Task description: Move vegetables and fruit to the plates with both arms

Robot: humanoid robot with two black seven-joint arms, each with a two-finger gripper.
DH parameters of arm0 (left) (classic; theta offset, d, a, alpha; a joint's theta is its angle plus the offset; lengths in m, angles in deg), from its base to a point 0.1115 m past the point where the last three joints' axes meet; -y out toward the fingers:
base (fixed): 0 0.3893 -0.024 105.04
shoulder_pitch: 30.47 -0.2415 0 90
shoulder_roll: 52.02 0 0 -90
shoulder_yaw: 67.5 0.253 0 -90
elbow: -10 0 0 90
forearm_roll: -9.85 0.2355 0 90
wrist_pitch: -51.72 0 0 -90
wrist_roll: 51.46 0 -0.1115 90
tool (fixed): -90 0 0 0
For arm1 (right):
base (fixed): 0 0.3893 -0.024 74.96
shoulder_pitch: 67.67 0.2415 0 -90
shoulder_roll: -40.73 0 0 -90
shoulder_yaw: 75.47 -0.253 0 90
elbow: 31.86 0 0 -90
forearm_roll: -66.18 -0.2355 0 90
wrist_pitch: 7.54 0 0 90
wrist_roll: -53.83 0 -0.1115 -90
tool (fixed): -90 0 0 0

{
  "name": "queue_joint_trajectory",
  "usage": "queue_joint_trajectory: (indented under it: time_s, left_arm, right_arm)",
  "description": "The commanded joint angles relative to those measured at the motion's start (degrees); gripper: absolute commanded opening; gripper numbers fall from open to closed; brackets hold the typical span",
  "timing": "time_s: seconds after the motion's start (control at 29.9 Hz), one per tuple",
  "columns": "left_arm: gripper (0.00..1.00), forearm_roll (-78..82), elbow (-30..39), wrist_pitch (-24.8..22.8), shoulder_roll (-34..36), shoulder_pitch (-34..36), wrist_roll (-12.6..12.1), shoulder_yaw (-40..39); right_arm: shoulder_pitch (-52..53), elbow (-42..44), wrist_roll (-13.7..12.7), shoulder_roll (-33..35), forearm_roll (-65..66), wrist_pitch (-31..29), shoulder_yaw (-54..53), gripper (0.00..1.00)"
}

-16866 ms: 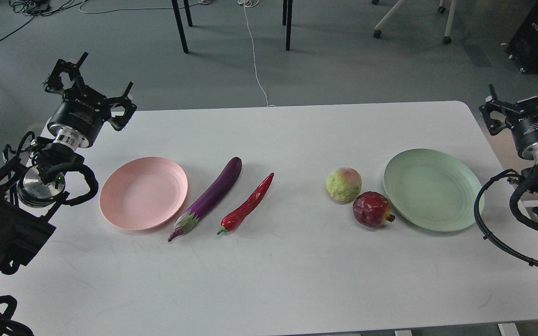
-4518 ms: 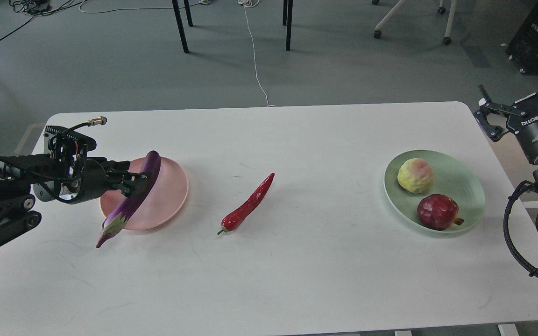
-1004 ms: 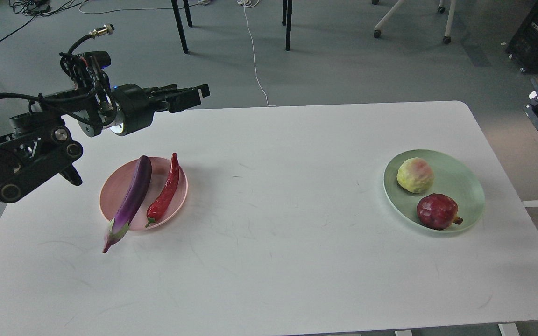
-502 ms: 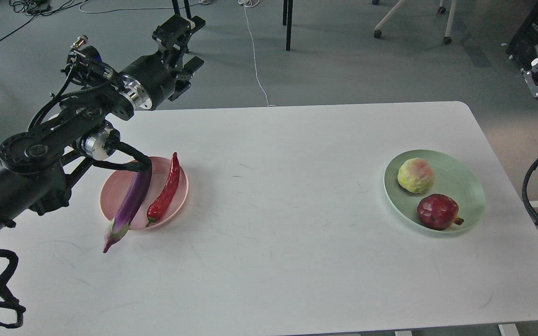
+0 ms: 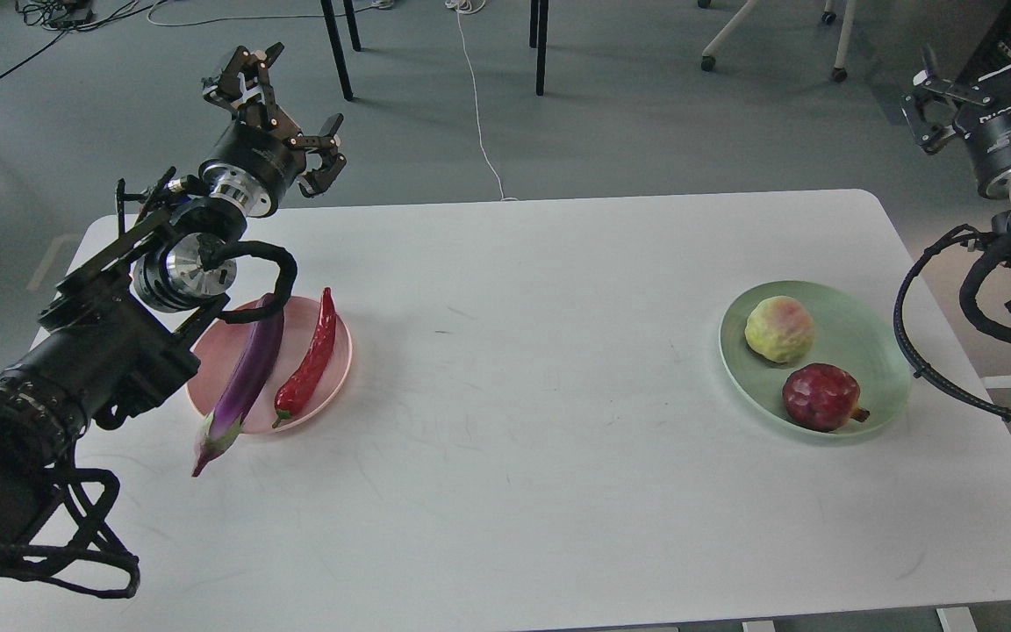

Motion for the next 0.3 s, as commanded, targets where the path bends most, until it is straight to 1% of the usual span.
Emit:
queue_joint_trajectory:
  time_s: [0.0,0.1,0.23,0.27]
  left_arm:
    - [0.98,-2.4,-0.2,-0.2,-0.9,-0.2,0.0,-1.8]
    - [0.98,-3.3,-0.2,-0.1,-1.1,-0.2,0.6,-1.7]
    - [0.98,-3.2,-0.2,0.4,-1.1,-0.4,0.9,-1.7]
    - [0.98,-3.1,-0.2,0.4,-1.1,-0.5,3.4,-1.7]
  right_arm:
    - [0.1,3.1,-2.9,-4.2,0.0,0.1,-4.4,0.99]
    - [0.1,4.1,-2.8,-5.8,0.1,-0.4,-4.6,0.99]
    - [0.1,4.1,-2.8,-6.0,0.2,-0.4,-4.3,0.99]
    - [0.1,3.9,-2.7,-5.9,0.3,-0.8,-4.3,0.99]
